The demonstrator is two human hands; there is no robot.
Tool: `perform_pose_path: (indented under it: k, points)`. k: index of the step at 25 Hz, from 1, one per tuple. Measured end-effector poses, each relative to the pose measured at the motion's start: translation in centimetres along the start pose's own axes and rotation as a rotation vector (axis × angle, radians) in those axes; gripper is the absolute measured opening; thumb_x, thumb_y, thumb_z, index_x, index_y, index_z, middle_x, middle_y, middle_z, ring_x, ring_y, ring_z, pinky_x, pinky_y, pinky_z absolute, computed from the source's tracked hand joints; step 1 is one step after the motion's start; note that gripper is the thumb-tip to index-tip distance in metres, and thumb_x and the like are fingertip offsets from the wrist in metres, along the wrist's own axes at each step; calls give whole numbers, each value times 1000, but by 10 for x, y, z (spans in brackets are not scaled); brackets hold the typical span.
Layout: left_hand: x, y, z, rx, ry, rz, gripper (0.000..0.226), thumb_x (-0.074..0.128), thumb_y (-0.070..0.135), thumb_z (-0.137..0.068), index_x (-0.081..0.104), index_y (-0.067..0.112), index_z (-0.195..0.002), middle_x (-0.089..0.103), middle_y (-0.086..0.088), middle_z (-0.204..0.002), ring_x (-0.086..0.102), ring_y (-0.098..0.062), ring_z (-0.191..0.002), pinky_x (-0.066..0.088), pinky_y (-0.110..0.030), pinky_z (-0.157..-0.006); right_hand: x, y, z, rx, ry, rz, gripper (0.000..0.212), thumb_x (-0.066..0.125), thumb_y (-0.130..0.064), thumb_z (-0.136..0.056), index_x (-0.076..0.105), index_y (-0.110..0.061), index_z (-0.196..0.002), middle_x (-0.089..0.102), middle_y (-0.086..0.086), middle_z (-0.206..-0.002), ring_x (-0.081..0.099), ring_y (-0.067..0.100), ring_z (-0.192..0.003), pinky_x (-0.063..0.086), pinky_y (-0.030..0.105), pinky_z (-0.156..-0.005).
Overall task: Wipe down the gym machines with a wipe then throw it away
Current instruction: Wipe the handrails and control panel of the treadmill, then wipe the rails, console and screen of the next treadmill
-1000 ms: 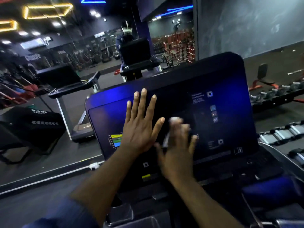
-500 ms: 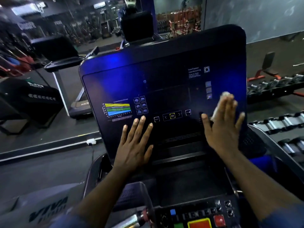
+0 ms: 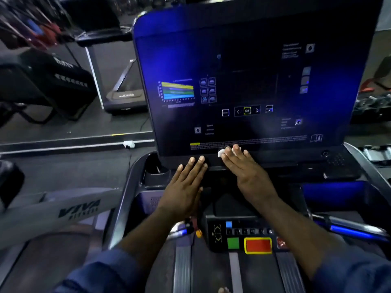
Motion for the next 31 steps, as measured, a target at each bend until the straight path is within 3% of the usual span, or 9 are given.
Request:
perform_pose_path:
  k: [3, 6, 9, 11, 15, 19, 23, 26, 31]
  points:
    - [-8, 17, 7, -128, -66, 249, 75, 52, 28, -104, 17, 14, -168, 0, 2, -177, 22, -22, -159, 29, -45, -126, -24, 3, 12, -63, -157, 55, 65, 30, 0, -97, 39, -19, -158, 45, 1, -161, 43, 22, -149, 30, 38, -125]
    - [-29, 41, 30, -226, -162, 383, 68, 57, 31, -104, 30, 12, -164, 9, -2, -177, 36, -26, -152, 36, -40, -122, -75, 16, 32, 315, -192, 81, 63, 37, 1, -96, 53, -23, -152, 58, 8, -149, 55, 32, -138, 36, 39, -120]
    - [-47, 74, 87, -199, -73, 453, 56, 61, 30, -102, 47, 11, -154, 35, -7, -168, 41, -25, -149, 38, -39, -119, -119, 7, 65, 633, -243, 25, 35, 58, 1, -96, 76, -11, -123, 75, 22, -115, 70, 41, -100, 52, 32, -87]
    - [-53, 86, 122, -291, 7, 645, 42, 67, 20, -100, 61, 4, -138, 58, -15, -146, 55, -28, -133, 42, -37, -112, -128, -28, 84, 748, -194, -215, 29, 62, 1, -96, 80, -12, -115, 79, 15, -104, 72, 26, -78, 46, 20, -62]
    - [-54, 99, 197, -690, 64, 1203, 20, 72, 18, -97, 71, 9, -116, 73, -5, -98, 66, -16, -85, 54, -28, -73, -123, -136, 142, 1123, -185, -1073, 27, 55, 13, -97, 73, 2, -113, 77, 7, -89, 70, 5, -61, 54, 15, -55]
    - [-73, 115, 263, -857, 144, 1402, 6, 68, 15, -102, 68, 21, -100, 68, 5, -77, 61, -12, -70, 43, -19, -55, -119, -216, 188, 1208, -296, -1328, 30, 51, 10, -101, 72, -6, -115, 77, 1, -89, 69, 0, -62, 47, 13, -49]
    - [-87, 163, 344, -976, 153, 1530, 10, 70, 23, -100, 71, 19, -110, 75, 4, -87, 67, -12, -77, 47, -23, -65, -108, -285, 233, 1227, -523, -1603, 31, 51, 8, -100, 69, -2, -123, 78, 14, -110, 75, 20, -90, 61, 24, -70]
    - [-81, 202, 405, -1095, 189, 1466, 9, 72, 19, -100, 72, 14, -107, 75, -9, -95, 67, -13, -76, 51, -21, -68, -104, -323, 264, 1069, -698, -1617, 29, 60, 3, -97, 69, -1, -125, 76, 18, -115, 72, 29, -103, 56, 38, -95]
    - [-89, 264, 522, -1355, 417, 1244, 8, 75, 9, -96, 68, 10, -92, 72, -7, -78, 67, -6, -59, 51, -18, -58, -116, -389, 336, 843, -1046, -1593, 25, 70, -17, -97, 71, -6, -119, 78, 12, -106, 72, 17, -86, 55, 28, -72]
Point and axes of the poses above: each hand's wrist, its own z-axis away from the middle knuckle, its own x-axis out of the palm, y = z × x, the point moved 6 cm from there along -z, towards the middle knuckle
